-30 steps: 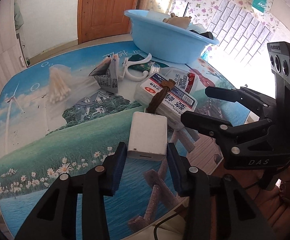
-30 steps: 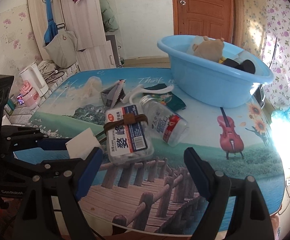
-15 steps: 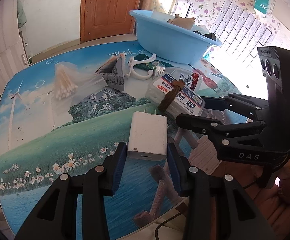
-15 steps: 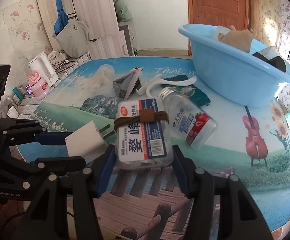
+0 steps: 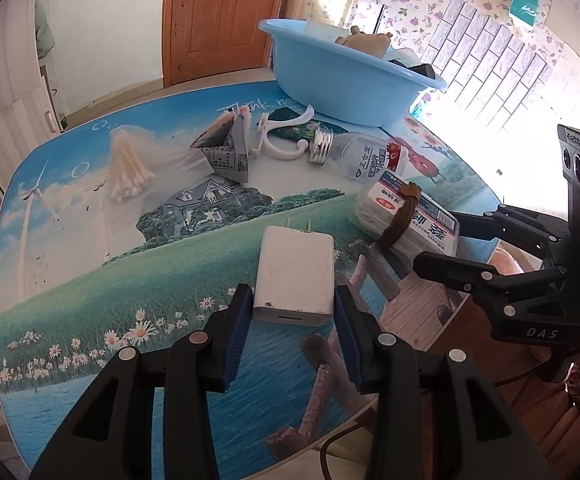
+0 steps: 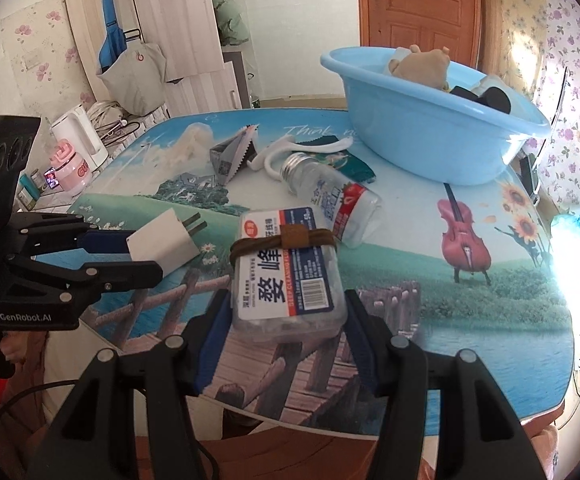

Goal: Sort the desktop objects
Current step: 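Lift the plug adapter with the left tool while the right tool lifts the soap box toward the basin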

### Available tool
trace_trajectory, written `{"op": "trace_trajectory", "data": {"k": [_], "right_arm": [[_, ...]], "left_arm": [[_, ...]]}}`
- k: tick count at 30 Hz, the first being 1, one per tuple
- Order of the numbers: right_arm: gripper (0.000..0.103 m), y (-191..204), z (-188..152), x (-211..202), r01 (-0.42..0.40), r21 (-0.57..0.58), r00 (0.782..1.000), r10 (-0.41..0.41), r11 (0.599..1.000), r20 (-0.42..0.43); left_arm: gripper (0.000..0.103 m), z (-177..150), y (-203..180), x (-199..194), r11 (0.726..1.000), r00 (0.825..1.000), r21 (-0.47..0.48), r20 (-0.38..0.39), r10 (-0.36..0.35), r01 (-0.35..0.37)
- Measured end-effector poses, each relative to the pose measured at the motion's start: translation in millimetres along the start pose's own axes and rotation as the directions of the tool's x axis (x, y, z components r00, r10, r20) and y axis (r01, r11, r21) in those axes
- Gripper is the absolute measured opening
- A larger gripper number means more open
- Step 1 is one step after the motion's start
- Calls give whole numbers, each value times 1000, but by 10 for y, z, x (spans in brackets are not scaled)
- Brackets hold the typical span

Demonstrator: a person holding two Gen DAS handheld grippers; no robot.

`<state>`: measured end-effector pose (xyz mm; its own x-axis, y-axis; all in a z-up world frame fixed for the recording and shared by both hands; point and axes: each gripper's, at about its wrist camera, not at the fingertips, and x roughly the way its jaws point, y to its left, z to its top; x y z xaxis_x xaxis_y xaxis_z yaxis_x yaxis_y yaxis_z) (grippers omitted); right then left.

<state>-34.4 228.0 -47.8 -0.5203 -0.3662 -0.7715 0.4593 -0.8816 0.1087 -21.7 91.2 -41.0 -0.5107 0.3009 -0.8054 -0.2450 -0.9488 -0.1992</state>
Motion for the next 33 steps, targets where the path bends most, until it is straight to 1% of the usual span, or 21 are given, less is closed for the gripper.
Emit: {"op": "trace_trajectory", "data": {"k": [7, 10, 13, 16, 17, 19, 26, 33], "right_arm": [[55, 6, -9, 28, -8, 1, 1000, 8, 1000, 1], [55, 26, -4, 64, -6, -7, 1000, 6, 1000, -8], [55, 44, 8, 104, 6, -15, 1000, -6, 1000, -12], [55, 66, 33, 133, 18, -25, 1000, -18, 1000, -11], [55, 69, 38, 139, 19, -26, 1000, -20, 999, -10], [55, 64, 38, 140, 18, -22, 1000, -18, 1000, -7], [54, 38, 35, 90, 16, -6, 1000, -16, 1000, 9], [53, 98, 101, -68, 10, -26, 998, -8, 1000, 59]], "left_arm": [[41, 41, -30, 43, 1000, 1000, 21, 2, 17, -17], [44, 65, -52, 72, 999, 1000, 36, 7, 27, -27], [47, 87, -76, 100, 998, 999, 50, 15, 37, -38], [47, 99, -94, 117, 997, 999, 65, 19, 50, -51], [46, 101, -93, 118, 997, 998, 62, 20, 53, -54], [38, 99, -87, 114, 996, 998, 64, 23, 65, -66], [38, 81, -62, 60, 996, 997, 56, 30, 67, -69], [38, 147, -83, -69, 997, 997, 50, 56, 55, -57]]}}
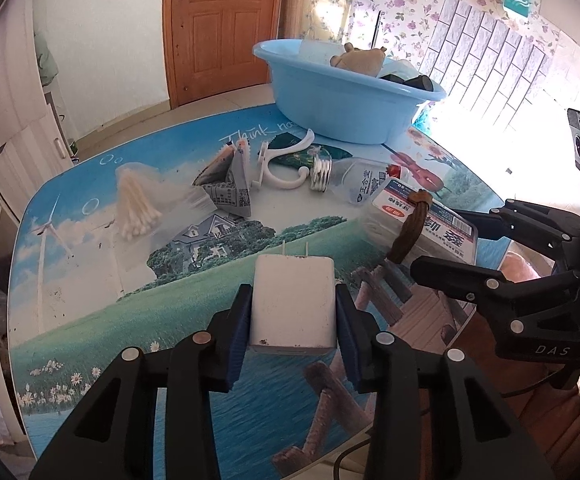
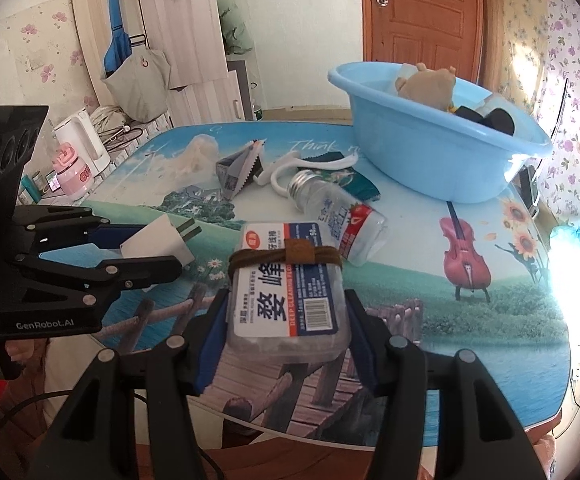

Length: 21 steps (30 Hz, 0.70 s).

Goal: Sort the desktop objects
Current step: 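Lift the plug adapter with the left tool while the right tool lifts the soap box toward the basin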

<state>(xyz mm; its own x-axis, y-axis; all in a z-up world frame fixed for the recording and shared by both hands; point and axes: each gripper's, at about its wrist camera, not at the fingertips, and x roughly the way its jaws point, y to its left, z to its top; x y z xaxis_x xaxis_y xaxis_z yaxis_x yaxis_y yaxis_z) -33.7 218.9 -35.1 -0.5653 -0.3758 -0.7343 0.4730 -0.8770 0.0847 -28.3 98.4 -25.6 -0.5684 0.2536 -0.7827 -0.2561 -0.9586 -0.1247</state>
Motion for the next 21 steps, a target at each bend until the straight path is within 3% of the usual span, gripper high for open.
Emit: {"op": "trace_trajectory", "data": {"k": [11, 21], "right_arm": [[53, -6, 215, -285, -21, 13, 994, 20, 1000, 107], [53, -242, 436, -512, -5, 39, 983, -2, 999, 184]], "left_arm": [[38, 261, -3, -235, 1000, 998, -6, 67, -2, 2], [38, 607, -23, -357, 1000, 991, -2, 137, -10, 11]]}}
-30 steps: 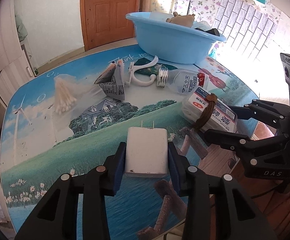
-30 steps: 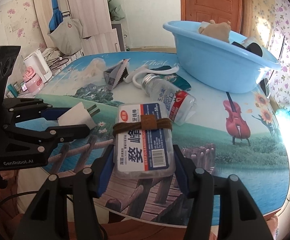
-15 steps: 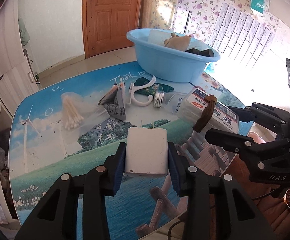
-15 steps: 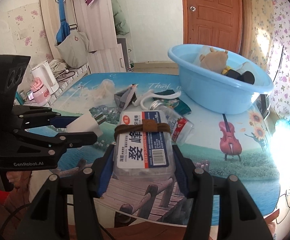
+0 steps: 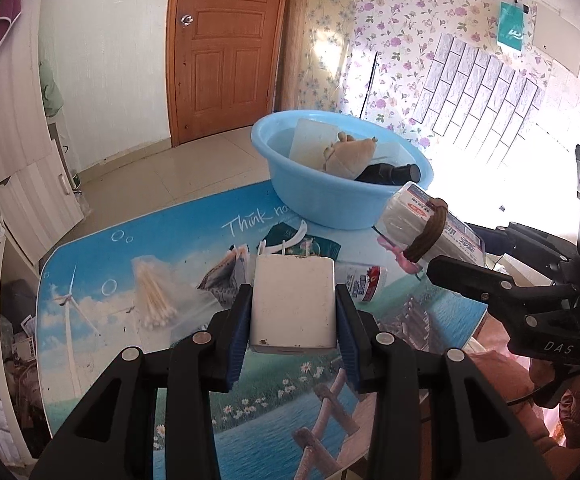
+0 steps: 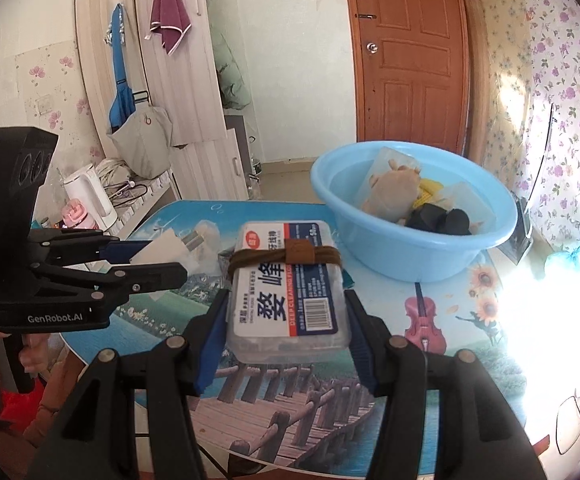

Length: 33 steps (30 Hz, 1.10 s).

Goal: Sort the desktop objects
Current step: 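Lift the plug adapter with the left tool while the right tool lifts the soap box toward the basin, then lower the plug adapter and soap box into the basin and open both tools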

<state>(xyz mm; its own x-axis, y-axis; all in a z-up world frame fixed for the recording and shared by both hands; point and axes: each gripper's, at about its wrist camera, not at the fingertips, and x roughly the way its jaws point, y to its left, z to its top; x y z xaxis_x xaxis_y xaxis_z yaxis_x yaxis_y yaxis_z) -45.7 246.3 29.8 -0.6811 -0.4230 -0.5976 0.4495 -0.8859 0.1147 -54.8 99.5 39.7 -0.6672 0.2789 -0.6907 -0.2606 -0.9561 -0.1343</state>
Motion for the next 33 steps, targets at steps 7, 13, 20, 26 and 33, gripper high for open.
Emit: {"op": "trace_trajectory", "data": {"k": [7, 13, 20, 26, 33], "right_arm": [[53, -268, 230, -26, 12, 35, 998, -14, 999, 64], [53, -553, 433, -5, 40, 68, 995, -46, 997, 91], [53, -946, 580, 110, 71, 110, 991, -82, 991, 104], [54, -1167, 646, 290, 82, 140, 990, -97, 987, 101], [54, -1305, 724, 467, 90, 159, 990, -106, 983, 93]], "left_arm": [[38, 359, -94, 128, 1000, 999, 1, 38, -12, 12], [38, 707, -210, 348, 999, 999, 34, 45, -22, 20], [38, 1070, -364, 738, 996, 999, 82, 38, -36, 33], [41, 1256, -459, 1155, 992, 998, 116, 5, -55, 54], [63, 1263, -499, 1122, 988, 999, 149, 15, -53, 50]]}}
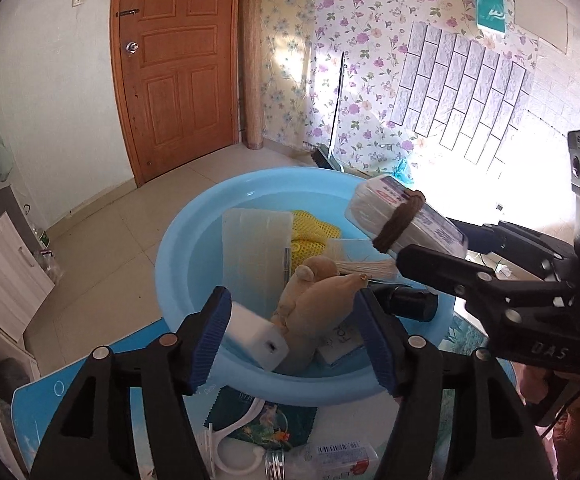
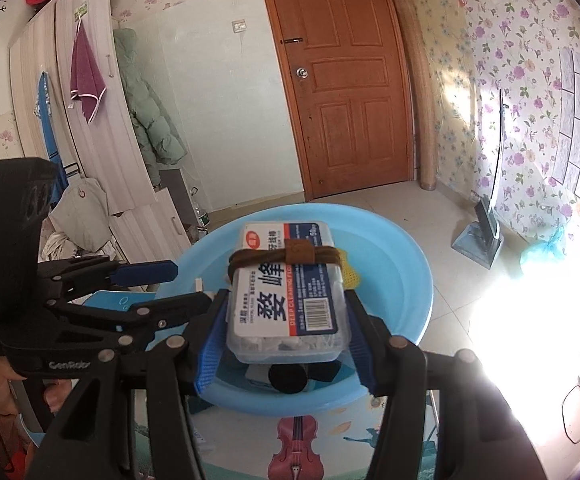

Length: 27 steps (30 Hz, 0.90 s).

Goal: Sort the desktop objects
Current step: 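Lower the plug adapter and soap box into the basin and open both tools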

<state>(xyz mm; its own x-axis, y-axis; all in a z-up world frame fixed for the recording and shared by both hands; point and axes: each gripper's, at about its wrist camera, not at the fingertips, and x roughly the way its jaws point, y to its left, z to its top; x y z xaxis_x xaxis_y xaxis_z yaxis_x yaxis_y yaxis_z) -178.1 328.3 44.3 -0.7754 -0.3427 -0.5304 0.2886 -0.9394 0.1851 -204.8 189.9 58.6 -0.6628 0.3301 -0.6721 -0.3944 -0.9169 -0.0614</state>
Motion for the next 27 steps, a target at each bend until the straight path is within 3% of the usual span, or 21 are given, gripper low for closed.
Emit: {"op": "trace_trajectory", "data": {"k": [4, 14, 27], "right_arm": [[54, 22, 71, 147, 17, 0, 1000, -17, 1000, -22], [57, 129, 10, 139, 99, 15, 992, -97, 995, -78], [61, 376, -228, -79, 181, 18, 976, -178, 983, -125]], "left_arm": [[65, -100, 63, -118, 1000, 1000, -18, -7, 3, -3], [91, -534, 280, -476, 996, 1000, -91, -25, 2, -4], [97, -1172, 637, -877, 984, 998, -174, -59, 21, -31]]}}
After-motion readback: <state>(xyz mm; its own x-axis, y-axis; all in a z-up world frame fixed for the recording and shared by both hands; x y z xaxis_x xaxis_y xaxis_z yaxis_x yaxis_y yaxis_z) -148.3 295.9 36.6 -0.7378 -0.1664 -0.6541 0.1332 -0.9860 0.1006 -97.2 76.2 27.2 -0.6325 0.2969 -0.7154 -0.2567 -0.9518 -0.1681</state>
